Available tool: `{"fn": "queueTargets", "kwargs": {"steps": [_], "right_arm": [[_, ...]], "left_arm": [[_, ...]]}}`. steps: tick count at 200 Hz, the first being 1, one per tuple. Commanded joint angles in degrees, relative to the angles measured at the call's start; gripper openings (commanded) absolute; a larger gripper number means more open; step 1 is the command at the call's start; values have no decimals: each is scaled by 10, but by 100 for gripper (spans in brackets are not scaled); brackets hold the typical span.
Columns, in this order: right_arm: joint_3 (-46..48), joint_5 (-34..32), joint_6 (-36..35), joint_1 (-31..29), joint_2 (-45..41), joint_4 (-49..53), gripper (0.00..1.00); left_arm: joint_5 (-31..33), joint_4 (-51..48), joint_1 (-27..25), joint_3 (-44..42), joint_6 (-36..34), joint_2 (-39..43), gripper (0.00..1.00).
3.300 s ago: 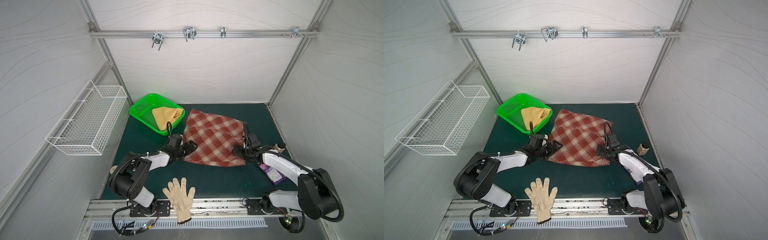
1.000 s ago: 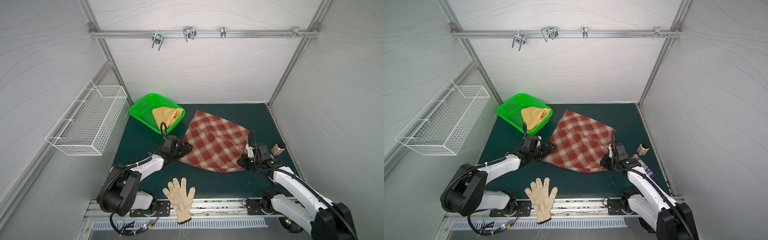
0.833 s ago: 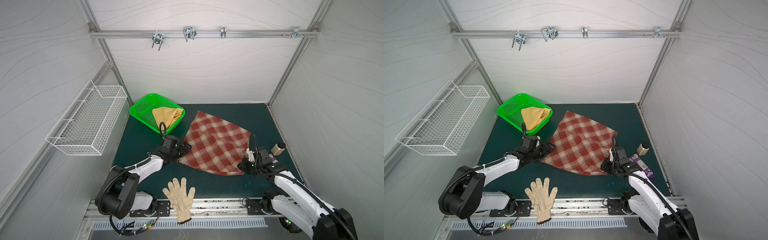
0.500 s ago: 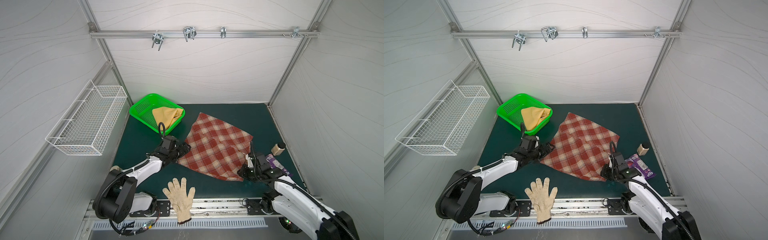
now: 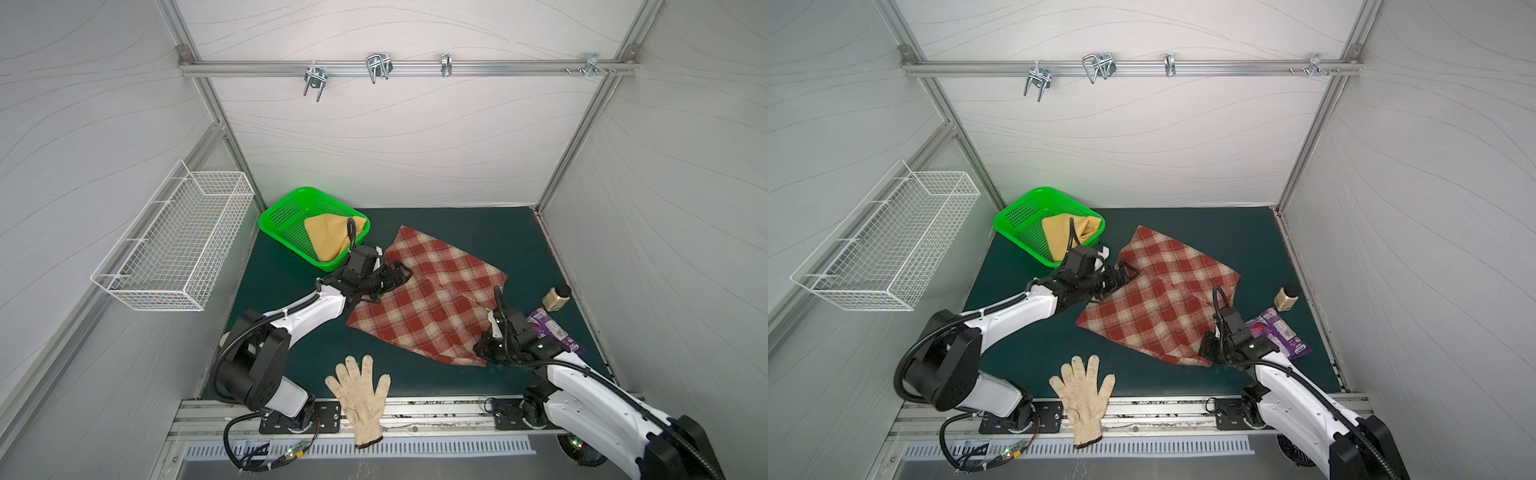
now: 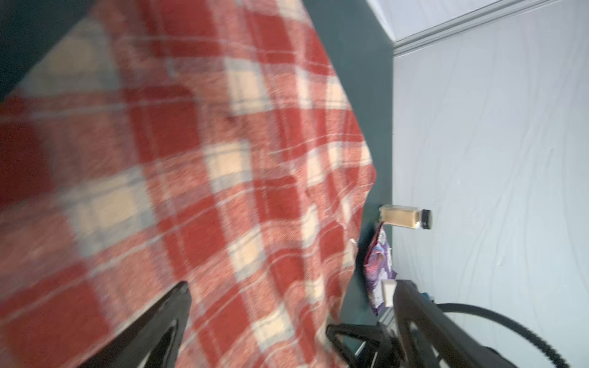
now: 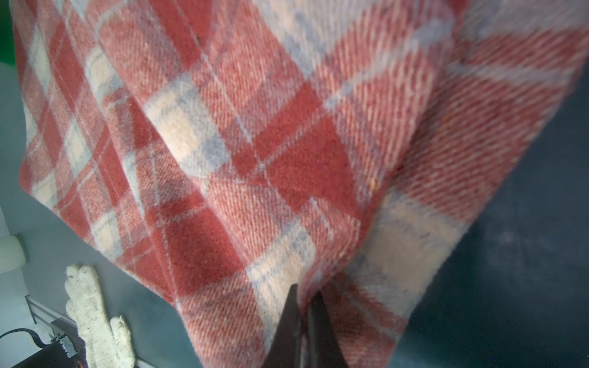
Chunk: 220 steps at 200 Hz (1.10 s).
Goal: Fold and stack the skirts
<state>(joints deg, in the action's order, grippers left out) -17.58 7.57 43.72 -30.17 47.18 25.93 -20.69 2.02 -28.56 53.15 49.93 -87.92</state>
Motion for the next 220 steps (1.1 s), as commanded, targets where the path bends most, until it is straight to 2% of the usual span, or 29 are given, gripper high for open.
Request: {"fn": "queueTargets", "kwargs": {"steps": [1,30,76,101,132,168,189,220], "right_arm": [[-10,-11,6,-15,-8,20,0],[-15,-7,-2,-24,-31,44,0],[-31,1,-10,-29,-59,71,0],[-30,-7,-14,-34,-63,82,0],[-20,-4,-14,-34,-61,74,0],[-24,-6,-21,-35,-48,74,0],[-30,-7,-25,-36,-52,78,0],[-41,-11,-31,-42,-64,91,0]], "left_arm": [[-23,25,-2,72,0,-70,99],[-27,13,-13,170,-2,-162,99],[-47,26,-40,278,11,-278,99],[-69,66,-58,309,32,-319,99],[-87,67,-81,356,33,-351,99],[-87,-4,-89,421,28,-402,99],[-75,-91,-89,470,10,-439,99],[-59,-167,-90,517,-10,-473,99]]}}
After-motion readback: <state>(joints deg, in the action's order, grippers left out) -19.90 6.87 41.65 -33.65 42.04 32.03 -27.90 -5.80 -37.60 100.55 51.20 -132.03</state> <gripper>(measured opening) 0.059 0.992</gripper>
